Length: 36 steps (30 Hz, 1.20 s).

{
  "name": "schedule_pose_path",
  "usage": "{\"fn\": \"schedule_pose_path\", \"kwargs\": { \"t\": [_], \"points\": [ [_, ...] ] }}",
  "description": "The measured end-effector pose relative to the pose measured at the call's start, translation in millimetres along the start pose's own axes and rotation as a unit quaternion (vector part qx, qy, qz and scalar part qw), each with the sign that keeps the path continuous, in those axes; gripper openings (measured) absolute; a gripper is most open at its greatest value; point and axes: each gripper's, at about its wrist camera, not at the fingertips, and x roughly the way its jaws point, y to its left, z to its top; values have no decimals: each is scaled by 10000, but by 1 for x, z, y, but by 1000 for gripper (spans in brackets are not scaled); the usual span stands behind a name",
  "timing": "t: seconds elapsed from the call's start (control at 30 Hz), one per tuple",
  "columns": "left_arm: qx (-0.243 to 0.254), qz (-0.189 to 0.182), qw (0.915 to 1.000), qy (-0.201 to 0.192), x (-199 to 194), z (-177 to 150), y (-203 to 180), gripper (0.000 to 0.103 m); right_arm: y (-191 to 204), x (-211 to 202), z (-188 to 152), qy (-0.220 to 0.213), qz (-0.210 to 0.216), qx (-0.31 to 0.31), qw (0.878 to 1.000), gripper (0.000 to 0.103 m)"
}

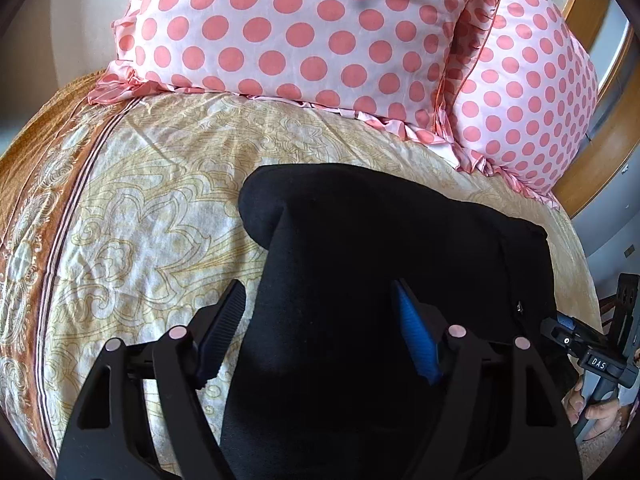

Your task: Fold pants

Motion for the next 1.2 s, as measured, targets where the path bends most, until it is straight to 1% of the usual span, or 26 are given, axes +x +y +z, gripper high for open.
{"fn": "schedule_pose_path", "kwargs": {
  "t": [0.03,0.07,0.1,0.13,0.17,0.23,0.27,0.3,0.33,0.4,0.47,0.57,0.67,0.73,0.8,0.87,0.9,0.93,0.97,1.0,1.03,1.1,1.2],
  "points": [
    [16,-17,10000,19,1,0,-1,67,4,0,-1,-41,86,-106,9999,50],
    [35,-24,10000,23,1,0,-2,64,8,-3,-2,-135,226,-187,9995,41],
    [67,-33,10000,35,1,0,-3,59,10,-5,-1,-190,203,-251,9993,30],
    [101,-29,9999,39,1,0,-5,51,13,-8,-2,-279,128,-327,9990,22],
    [138,-13,9999,42,1,0,-7,47,14,-11,-2,-353,134,-351,9987,21],
    [245,99,9997,14,-1,-1,-14,30,11,-13,0,-420,258,-256,9985,17],
    [330,158,9993,-24,-2,-1,-18,25,10,-14,2,-451,307,-219,9983,16],
    [402,214,9990,-45,-4,0,-21,17,9,-15,4,-479,374,-173,9980,15],
    [462,271,9985,-74,-6,1,-25,13,8,-17,7,-504,434,-139,9977,14],
    [511,328,9981,-141,-9,4,-30,11,8,-22,14,-600,508,-140,9968,13],
    [494,308,9981,-210,-13,10,-34,10,11,-28,23,-694,530,-195,9960,12],
    [469,256,9980,-343,-18,24,-41,9,15,-31,35,-789,449,-334,9953,12],
    [503,211,9969,-559,-22,36,-52,9,12,-33,50,-913,373,-318,9946,12],
    [556,279,9961,-621,-18,40,-57,9,3,-26,58,-924,209,-229,9952,12],
    [570,460,9961,-500,-1,42,-57,10,-9,-8,61,-650,-65,-131,9978,12],
    [482,644,9963,-306,18,39,-51,17,-20,12,58,-329,-210,21,9992,13],
    [493,743,9957,-269,22,36,-48,27,-21,16,56,-289,-280,1,9992,15],
    [550,875,9942,-284,25,32,-47,36,-21,15,55,-316,-377,-36,9988,24],
    [650,1058,9916,-353,25,29,-48,41,-19,13,54,-350,-544,-101,9979,31],
    [748,1244,9884,-454,22,27,-49,52,-17,11,53,-355,-664,-162,9970,41],
    [837,1417,9849,-545,18,25,-50,57,-14,7,52,-388,-773,-231,9960,45],
    [998,1655,9785,-721,8,21,-53,59,-10,-3,47,-481,-941,-322,9939,47],
    [1162,1893,9699,-999,-13,14,-55,70,0,-23,38,-703,-1131,-463,9900,49]
  ]
}}
